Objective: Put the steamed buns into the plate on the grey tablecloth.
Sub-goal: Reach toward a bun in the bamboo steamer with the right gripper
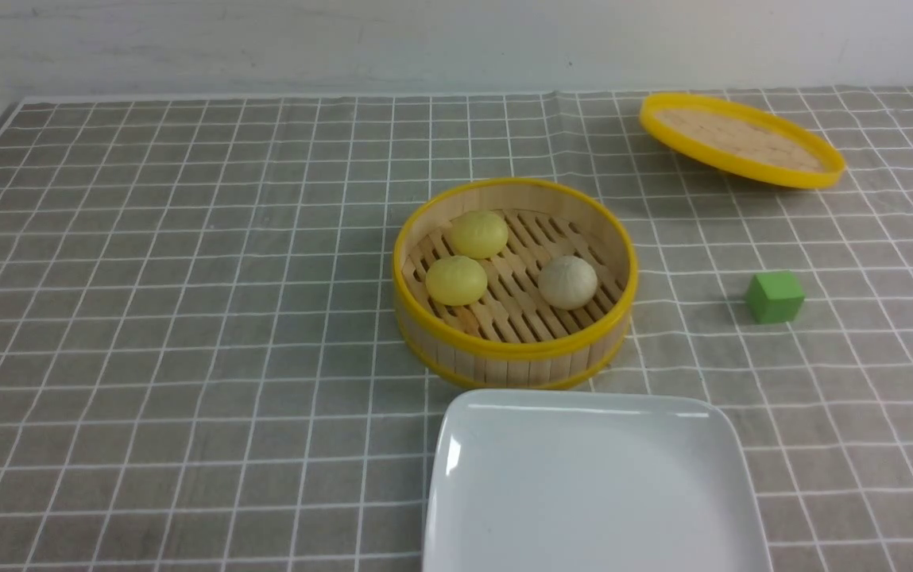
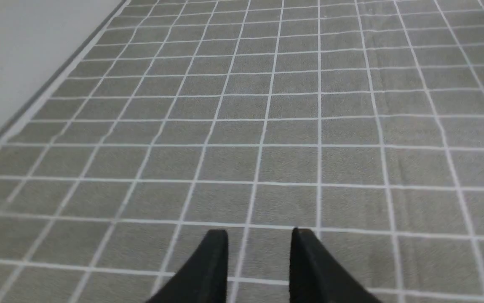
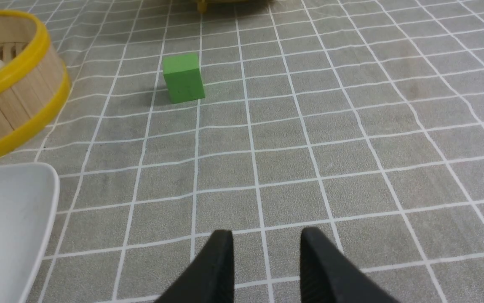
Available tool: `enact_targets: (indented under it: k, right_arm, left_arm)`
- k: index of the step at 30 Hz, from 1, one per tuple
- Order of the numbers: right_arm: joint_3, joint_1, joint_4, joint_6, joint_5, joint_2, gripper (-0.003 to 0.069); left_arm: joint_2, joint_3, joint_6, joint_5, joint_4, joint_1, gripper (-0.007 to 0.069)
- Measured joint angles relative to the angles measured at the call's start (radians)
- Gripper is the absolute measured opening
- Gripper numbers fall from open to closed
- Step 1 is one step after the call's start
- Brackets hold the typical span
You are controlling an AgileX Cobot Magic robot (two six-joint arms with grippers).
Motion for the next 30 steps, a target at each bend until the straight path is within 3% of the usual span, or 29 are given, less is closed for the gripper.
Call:
enact_targets:
  k: [4, 6, 8, 9, 10, 14, 19, 23, 24, 27, 30]
  right_arm:
    - [0.002, 0.000, 0.089, 0.079, -0.025, 0.000, 0.0241]
    - [0.007, 0.000, 0.265, 0.216, -0.048, 0.000, 0.0241]
    - [0.010, 0.000, 0.387, 0.309, -0.054, 0.000, 0.0241]
    - [0.010, 0.000, 0.399, 0.318, -0.054, 0.000, 0.0241]
    - [0.010, 0.000, 0.485, 0.381, -0.057, 0.000, 0.0241]
    - [0.010, 0.000, 0.581, 0.436, -0.085, 0.000, 0.0241]
    - [-0.052, 0.000, 0.590, 0.375, -0.170, 0.001, 0.0195]
    - [-0.250, 0.000, 0.527, 0.188, -0.187, 0.092, 0.0075]
    - [-0.394, 0.000, 0.480, 0.083, -0.124, 0.198, 0.0003]
    - [-0.534, 0.000, 0.432, 0.011, 0.022, 0.352, -0.0013]
    - [-0.729, 0.000, 0.391, -0.050, 0.348, 0.648, -0.0008]
  left_arm:
    - [0.000, 0.003, -0.200, -0.030, -0.237, 0.000, 0.0241]
    - [0.000, 0.003, -0.412, -0.043, -0.450, 0.000, 0.0241]
    - [0.000, 0.003, -0.535, -0.049, -0.587, 0.000, 0.0241]
    - [0.000, 0.003, -0.547, -0.049, -0.587, 0.000, 0.0241]
    - [0.000, 0.003, -0.626, -0.059, -0.667, 0.000, 0.0241]
    - [0.000, 0.003, -0.684, -0.080, -0.698, 0.000, 0.0241]
    - [0.000, 0.001, -0.649, -0.134, -0.693, 0.000, 0.0234]
    - [0.000, -0.120, -0.479, -0.073, -0.686, 0.000, 0.0197]
    - [0.005, -0.229, -0.363, -0.020, -0.681, 0.000, 0.0160]
    - [0.056, -0.354, -0.248, 0.065, -0.666, 0.000, 0.0103]
    - [0.240, -0.523, -0.104, 0.291, -0.631, 0.000, 0.0017]
